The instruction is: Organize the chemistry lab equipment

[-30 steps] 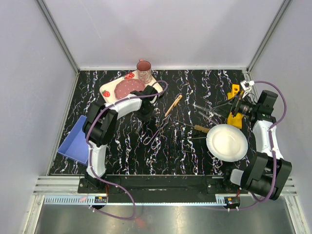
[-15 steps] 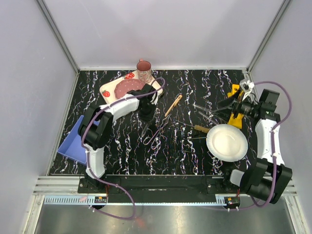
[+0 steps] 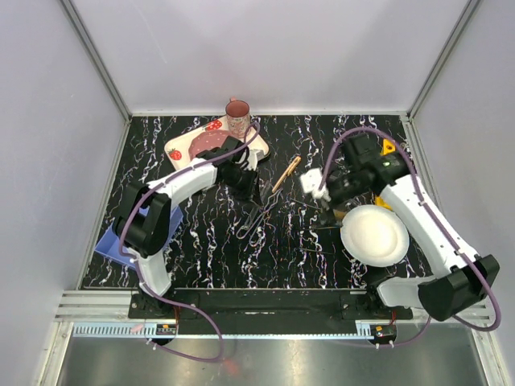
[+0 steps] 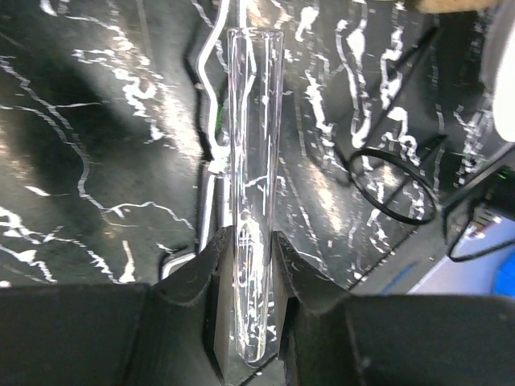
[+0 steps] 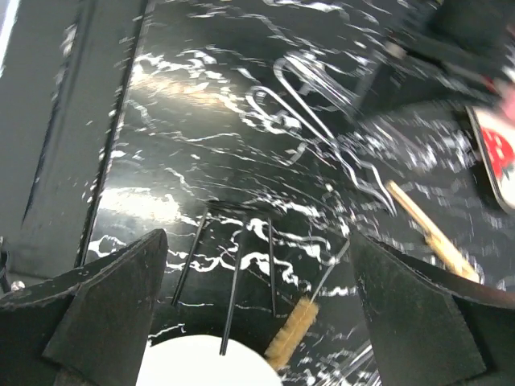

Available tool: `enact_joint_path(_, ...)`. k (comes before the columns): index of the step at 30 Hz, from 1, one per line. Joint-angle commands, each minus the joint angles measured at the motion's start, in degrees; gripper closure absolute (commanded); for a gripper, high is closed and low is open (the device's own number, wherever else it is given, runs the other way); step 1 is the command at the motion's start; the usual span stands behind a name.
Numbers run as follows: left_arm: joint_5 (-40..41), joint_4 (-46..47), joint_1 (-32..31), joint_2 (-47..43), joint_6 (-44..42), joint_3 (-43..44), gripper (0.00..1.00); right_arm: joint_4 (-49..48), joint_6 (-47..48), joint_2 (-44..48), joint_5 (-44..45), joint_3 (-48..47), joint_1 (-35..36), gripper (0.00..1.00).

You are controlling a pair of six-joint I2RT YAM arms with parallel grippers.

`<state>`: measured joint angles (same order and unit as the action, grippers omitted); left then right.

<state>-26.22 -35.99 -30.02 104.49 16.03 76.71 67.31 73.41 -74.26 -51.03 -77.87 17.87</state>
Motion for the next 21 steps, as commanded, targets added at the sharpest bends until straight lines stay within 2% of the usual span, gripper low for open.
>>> enact_joint_path(1,-11.3,3.29,0.14,-4.03,2.86,-0.59,0.85,8.1,13.08,-2.19,13.58,-4.74,13.47,0.0)
enact_joint_path(4,-15.87,4.17,0.14,-5.43,4.36,-2.17,0.85,6.62,17.19,-3.52,19.63,-6.51,20.6,0.0)
enact_joint_path(8,-19.91,5.84,0.14,-7.1,5.76,-4.55,0.85,3.72,19.76,-7.03,28.16,-6.86,34.47,0.0)
enact_joint_path(12,-22.29,8.03,0.05,-8.33,7.6,-7.09,0.85,-1.29,20.2,-11.86,36.68,-6.34,41.44,0.0)
enact_joint_path(16,-23.62,9.97,-0.04,-9.12,9.01,-8.76,0.85,-9.89,22.38,-15.47,42.14,-2.83,43.83,0.0)
enact_joint_path(21,-25.02,12.16,-0.74,-9.04,10.68,-9.99,0.85,-14.04,24.59,-17.41,45.22,0.08,43.83,0.0)
